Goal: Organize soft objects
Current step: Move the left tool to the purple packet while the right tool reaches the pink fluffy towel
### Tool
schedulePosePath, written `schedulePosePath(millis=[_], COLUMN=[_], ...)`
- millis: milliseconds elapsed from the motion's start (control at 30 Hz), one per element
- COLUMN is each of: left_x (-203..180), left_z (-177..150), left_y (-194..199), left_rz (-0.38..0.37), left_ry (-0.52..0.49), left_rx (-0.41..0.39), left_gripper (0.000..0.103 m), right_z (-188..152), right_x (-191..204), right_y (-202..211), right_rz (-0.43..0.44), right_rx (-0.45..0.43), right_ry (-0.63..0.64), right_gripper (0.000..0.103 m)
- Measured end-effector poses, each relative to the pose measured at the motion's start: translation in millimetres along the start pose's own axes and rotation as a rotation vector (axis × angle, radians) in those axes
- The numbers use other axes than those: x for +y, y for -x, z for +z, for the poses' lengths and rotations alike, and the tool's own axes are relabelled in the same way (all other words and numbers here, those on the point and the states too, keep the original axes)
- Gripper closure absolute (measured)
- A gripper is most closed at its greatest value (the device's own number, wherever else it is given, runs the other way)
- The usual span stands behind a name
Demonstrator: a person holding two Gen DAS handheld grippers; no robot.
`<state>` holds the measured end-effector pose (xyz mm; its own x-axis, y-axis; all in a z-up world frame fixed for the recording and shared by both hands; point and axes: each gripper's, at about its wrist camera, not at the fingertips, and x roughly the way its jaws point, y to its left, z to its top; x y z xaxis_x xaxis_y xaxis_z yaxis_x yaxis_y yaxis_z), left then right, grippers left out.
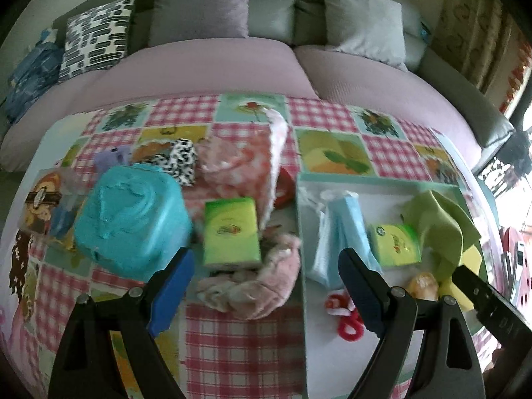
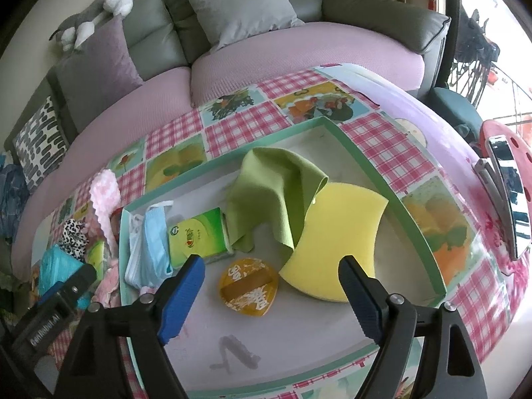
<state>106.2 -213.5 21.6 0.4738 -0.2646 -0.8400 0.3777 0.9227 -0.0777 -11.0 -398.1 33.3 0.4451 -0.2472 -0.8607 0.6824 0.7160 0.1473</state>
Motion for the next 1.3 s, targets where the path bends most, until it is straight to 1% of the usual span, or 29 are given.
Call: schedulePosePath(millis=[33, 67, 100, 133, 233, 367, 567, 667, 733, 800, 900, 933, 1100, 1300], left_x=[2, 4, 5, 7, 10, 13, 20, 24, 29, 37, 55, 67, 120, 167], left_z=[1, 1, 1, 2, 2, 2, 4, 7, 9, 12, 15, 15, 13, 5], left_y=[1, 1, 1, 1, 2, 4, 12, 22, 33, 44, 55, 57, 57, 53], left_rz=[0.004, 0.008, 0.012, 0.014, 0.018, 0.019, -0.003, -0.047, -0.073, -0.078, -0.049, -0.031, 0.012, 0.088], left_ry=[0.008, 0.013, 0.019, 0.023, 0.033, 0.045, 0.067, 0.078, 0.086, 0.092, 0.118, 0.145, 0.267, 0.371], left_rx=[-0.002, -0.004, -0.005, -0.005, -0.007, -0.006, -0.007, -0.021, -0.043, -0.065, -0.087, -0.091, -0.075, -0.059], left_gripper=[0.014, 0.014, 0.014, 0.014, 0.014, 0.014, 0.014, 0.014, 0.014, 0.014, 0.014, 0.014, 0.014, 0.014], right_z=[0, -1, -1, -2, -3, -6, -9, -10, -11, -11, -14, -15, -26, -36], right_x=[2, 4, 7, 10, 19, 25, 28, 33, 39, 47, 59, 64, 93, 120], right_y=[0, 0, 0, 1, 2, -1, -3, -2, 2, 5, 5, 4, 0, -5], right_rz=[-0.002, -0.002, 0.001, 0.007, 0.016, 0.014, 0.011, 0.024, 0.039, 0.056, 0.084, 0.101, 0.182, 0.215], right_rx=[0.000, -0.002, -0.005, -0.008, -0.016, -0.004, 0.008, 0.008, -0.001, -0.015, -0.016, -0.009, 0.003, 0.021], right_ry=[0.009, 0.019, 0.029, 0.041, 0.071, 0.094, 0.104, 0.117, 0.128, 0.147, 0.171, 0.180, 0.234, 0.300], right_gripper=[0.017, 0.013, 0.009, 0.000, 0.000, 0.000, 0.000, 0.000, 0.000, 0.000, 0.000, 0.000, 0.000, 0.000])
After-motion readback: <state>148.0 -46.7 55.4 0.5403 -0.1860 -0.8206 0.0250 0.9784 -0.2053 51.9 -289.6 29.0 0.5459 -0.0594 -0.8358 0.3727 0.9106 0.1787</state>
